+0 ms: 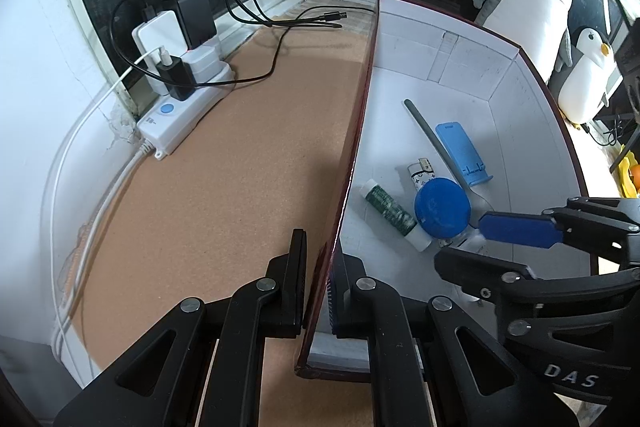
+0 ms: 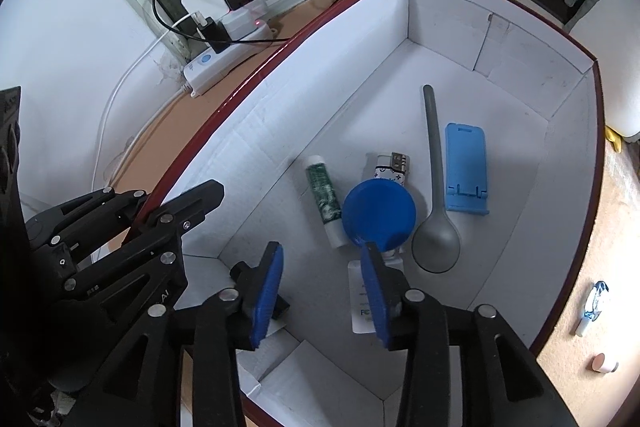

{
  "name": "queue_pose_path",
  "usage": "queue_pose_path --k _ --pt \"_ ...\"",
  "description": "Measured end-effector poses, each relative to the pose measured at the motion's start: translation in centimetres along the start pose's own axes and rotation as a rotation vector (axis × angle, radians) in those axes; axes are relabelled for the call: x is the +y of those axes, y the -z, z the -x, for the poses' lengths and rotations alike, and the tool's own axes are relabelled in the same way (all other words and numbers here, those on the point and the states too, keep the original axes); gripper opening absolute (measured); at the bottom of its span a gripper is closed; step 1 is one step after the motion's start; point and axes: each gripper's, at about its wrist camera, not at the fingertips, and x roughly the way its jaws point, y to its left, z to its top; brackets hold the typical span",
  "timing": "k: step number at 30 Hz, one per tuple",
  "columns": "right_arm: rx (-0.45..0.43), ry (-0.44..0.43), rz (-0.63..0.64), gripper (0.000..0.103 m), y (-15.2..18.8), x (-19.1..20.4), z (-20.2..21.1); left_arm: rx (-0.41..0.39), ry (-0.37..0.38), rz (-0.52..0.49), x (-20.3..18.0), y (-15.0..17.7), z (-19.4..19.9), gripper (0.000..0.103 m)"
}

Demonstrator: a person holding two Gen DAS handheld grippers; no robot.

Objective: Organize rigid objects
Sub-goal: 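Carry the glue stick with the right tool into the box and release, then move the right tool back to the blue sanitizer bottle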

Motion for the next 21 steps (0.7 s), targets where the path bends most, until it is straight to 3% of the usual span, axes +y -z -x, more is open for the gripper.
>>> queue_pose_path --k 13,21 --pt "-0.129 -0.038 -0.058 0.040 0.7 -1.6 5.3 0.010 -0.016 -0.014 -0.2 -0.1 0.0 0.008" --pt "-0.236 -0.049 -0.166 0.041 3.0 -5.2 9.8 0.026 -0.024 -0.024 -0.3 -0.3 -0.4 0.008"
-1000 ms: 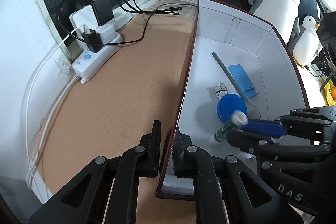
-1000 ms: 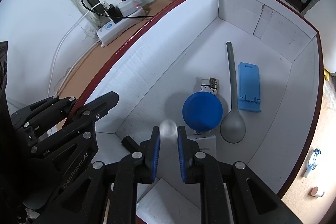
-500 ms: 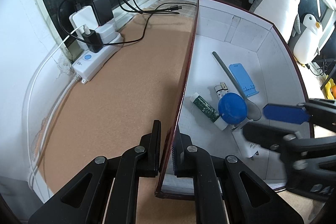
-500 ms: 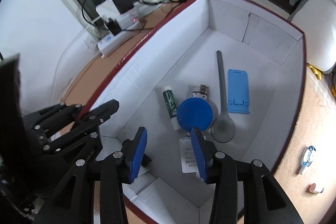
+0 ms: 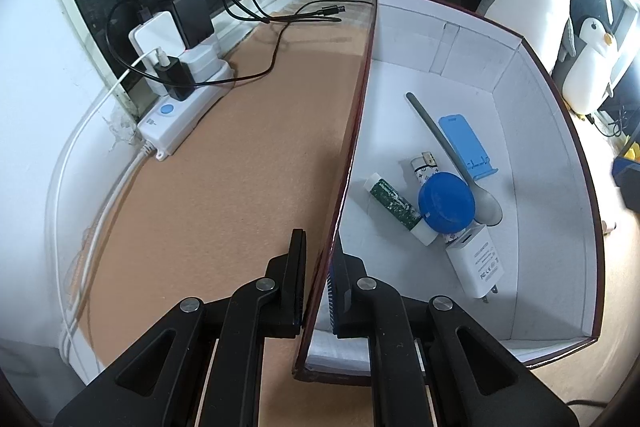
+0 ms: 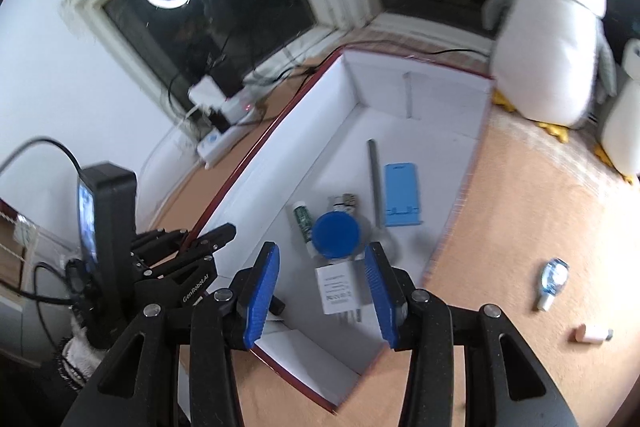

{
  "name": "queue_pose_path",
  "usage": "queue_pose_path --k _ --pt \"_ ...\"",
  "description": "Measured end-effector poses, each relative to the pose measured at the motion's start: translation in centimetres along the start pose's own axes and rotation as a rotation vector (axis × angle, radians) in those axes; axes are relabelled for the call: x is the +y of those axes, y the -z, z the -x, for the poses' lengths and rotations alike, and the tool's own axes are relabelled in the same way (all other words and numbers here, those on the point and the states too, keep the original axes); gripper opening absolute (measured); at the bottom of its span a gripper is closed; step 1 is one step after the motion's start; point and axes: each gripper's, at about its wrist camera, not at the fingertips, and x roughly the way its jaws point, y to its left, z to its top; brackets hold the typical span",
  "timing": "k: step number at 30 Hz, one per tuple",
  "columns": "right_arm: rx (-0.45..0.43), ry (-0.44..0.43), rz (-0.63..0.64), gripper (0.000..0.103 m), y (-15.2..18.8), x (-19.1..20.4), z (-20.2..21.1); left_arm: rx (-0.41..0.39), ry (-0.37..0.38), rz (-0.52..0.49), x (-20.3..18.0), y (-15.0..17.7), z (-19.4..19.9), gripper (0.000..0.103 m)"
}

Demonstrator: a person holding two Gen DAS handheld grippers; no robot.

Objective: Organize rigid objects
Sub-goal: 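Move the right tool back to the blue sanitizer bottle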

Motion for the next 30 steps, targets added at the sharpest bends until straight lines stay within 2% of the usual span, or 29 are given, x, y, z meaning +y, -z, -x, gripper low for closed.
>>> queue_pose_path --k 5,8,10,17,22,30 --pt "-0.047 0.040 -0.070 0.046 1.2 -3.7 2.9 0.010 -0.002 -0.003 -0.2 -0.2 -0.3 0.011" --pt "-0.051 0.081 -0.122 0.046 2.4 -6.5 4.1 0.018 -0.002 -0.008 -0.4 -0.2 -0.5 0.017" --pt "-0.045 0.112 -0.154 0.046 3.3 -8.4 4.4 0.018 -0.001 -0.009 -0.6 -0.2 -0.5 0.018" --pt "0.026 0.304 -0.191 0.046 6.2 -14.5 3.2 0.021 -0.012 -0.010 -0.7 -0.4 -0.5 0.018" --pt "0.070 0.318 -0.229 0.046 6.7 -17.7 1.6 0.027 -0.021 -0.010 -0.8 -0.4 -0.7 0.018" --pt "0.110 0.307 -0.237 0.046 5.1 -19.3 -1.8 0.039 -0.035 -0.003 -1.0 -0.5 -0.9 0.018"
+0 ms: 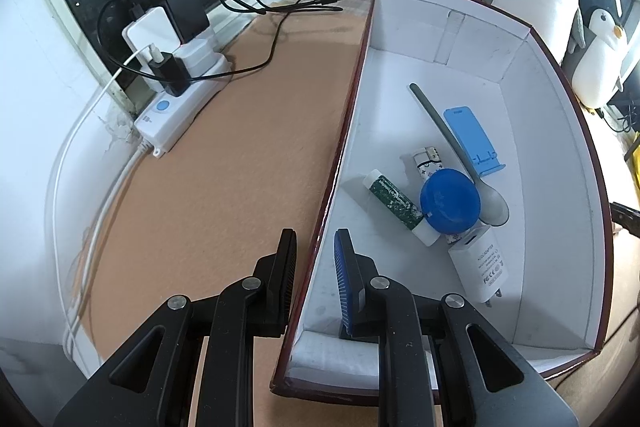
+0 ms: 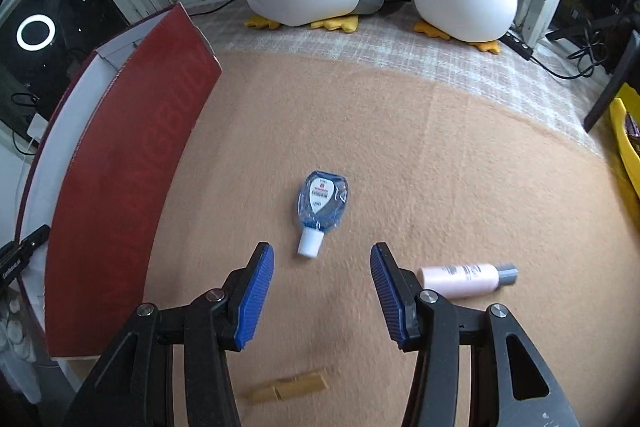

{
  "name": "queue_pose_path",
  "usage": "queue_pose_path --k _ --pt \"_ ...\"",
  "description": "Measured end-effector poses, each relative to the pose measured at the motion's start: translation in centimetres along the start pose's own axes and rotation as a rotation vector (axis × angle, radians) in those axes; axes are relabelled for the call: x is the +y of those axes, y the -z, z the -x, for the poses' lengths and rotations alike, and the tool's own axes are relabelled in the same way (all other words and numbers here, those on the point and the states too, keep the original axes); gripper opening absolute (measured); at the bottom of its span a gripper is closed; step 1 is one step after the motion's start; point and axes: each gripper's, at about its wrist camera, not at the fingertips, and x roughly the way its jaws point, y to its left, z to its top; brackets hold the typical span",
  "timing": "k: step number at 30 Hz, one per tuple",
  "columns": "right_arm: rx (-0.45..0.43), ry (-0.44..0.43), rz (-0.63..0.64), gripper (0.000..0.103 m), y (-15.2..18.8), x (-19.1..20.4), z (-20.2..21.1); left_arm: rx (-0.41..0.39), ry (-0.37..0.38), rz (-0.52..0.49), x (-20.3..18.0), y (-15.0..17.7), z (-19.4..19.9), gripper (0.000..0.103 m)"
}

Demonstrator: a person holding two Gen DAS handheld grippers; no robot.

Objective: Organize rigid objects
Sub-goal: 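Move the right tool back to the blue sanitizer bottle, then close the right tool on the blue sanitizer bottle and lift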

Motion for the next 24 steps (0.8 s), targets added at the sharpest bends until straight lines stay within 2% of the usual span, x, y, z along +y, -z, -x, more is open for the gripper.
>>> queue_pose_path --k 10,16,24 --pt "0.065 0.057 0.046 0.046 -1.8 1.2 -3.7 0.013 -0.003 0.021 0.2 0.1 -0.4 0.019" --pt "0.075 0.093 0.082 0.030 -2.4 1.5 -4.3 0.015 -0.005 0.025 0.2 0.1 -0.5 0.019" --pt "0.066 0.071 0.080 0.029 -2.5 1.5 -4.0 0.014 0.001 0.036 0.5 0.3 -0.5 0.019"
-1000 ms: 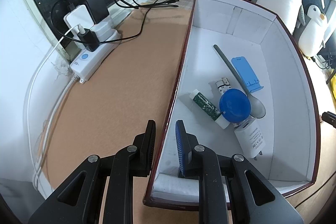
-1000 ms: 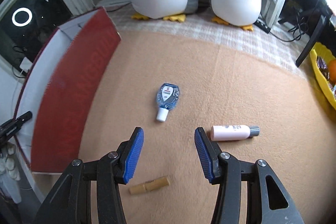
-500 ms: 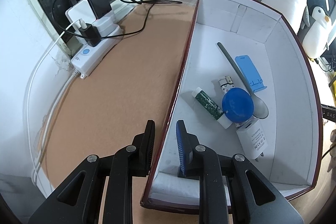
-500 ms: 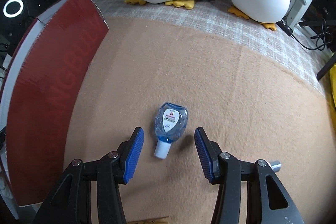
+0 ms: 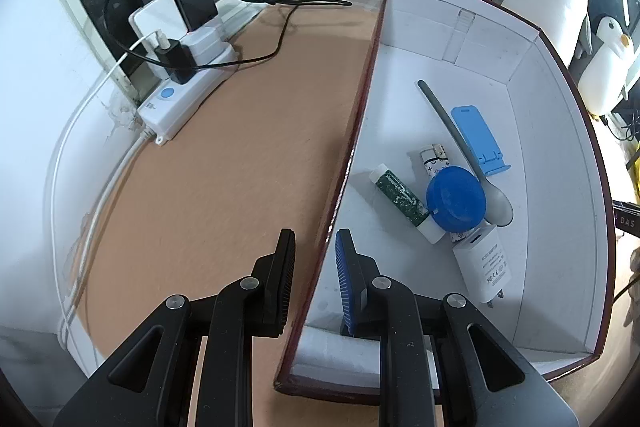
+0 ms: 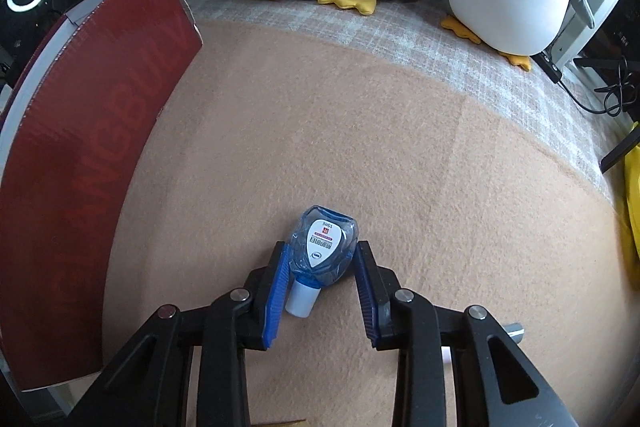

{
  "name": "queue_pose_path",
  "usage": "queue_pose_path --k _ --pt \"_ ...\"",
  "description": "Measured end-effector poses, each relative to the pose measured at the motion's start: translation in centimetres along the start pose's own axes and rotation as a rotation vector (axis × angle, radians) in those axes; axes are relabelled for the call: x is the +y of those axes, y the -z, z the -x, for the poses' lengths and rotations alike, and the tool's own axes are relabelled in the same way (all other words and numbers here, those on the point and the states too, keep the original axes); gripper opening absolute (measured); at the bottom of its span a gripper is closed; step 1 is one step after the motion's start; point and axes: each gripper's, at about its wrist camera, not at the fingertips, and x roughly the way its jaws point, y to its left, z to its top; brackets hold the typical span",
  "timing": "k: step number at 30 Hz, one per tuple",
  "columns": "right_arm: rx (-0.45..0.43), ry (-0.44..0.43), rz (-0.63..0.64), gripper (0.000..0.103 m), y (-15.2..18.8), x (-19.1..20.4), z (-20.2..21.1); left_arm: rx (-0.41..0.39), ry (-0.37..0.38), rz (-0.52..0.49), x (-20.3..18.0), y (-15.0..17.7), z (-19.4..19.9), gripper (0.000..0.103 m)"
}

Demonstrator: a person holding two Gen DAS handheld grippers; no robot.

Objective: Organize rigid objects
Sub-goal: 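Close the right tool on the blue sanitizer bottle and lift, then carry the sanitizer bottle with the right tool into the box and release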

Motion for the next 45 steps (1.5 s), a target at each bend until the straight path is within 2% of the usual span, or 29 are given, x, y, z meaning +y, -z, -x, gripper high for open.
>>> queue_pose_path --k 7,16,21,23,32,45 --pt "-0.086 -0.042 0.038 0.029 1.0 2.0 4.8 -0.012 0.016 0.009 0.4 0.3 0.4 0.019" --pt "-0.196 -0.125 0.138 0.029 1.8 8.0 11.0 -0.042 0.036 0.006 0.4 0.6 1.4 0.019" --pt "-0.218 -0.168 0.213 0.029 2.4 11.6 13.0 -0.067 0.037 0.008 0.6 0.6 2.0 0.012" --pt "-0.216 -0.182 0.245 0.029 2.7 13.2 13.2 -0.074 0.037 0.010 0.8 0.6 2.1 0.009" --pt "-0.172 -0.221 0.368 0.029 4.1 18.4 12.6 -0.088 0.047 0.006 0.9 0.6 2.0 0.008" --pt "-0.086 -0.214 0.470 0.029 3.9 24.0 8.8 -0.102 0.062 0.000 1.1 0.7 2.0 0.007"
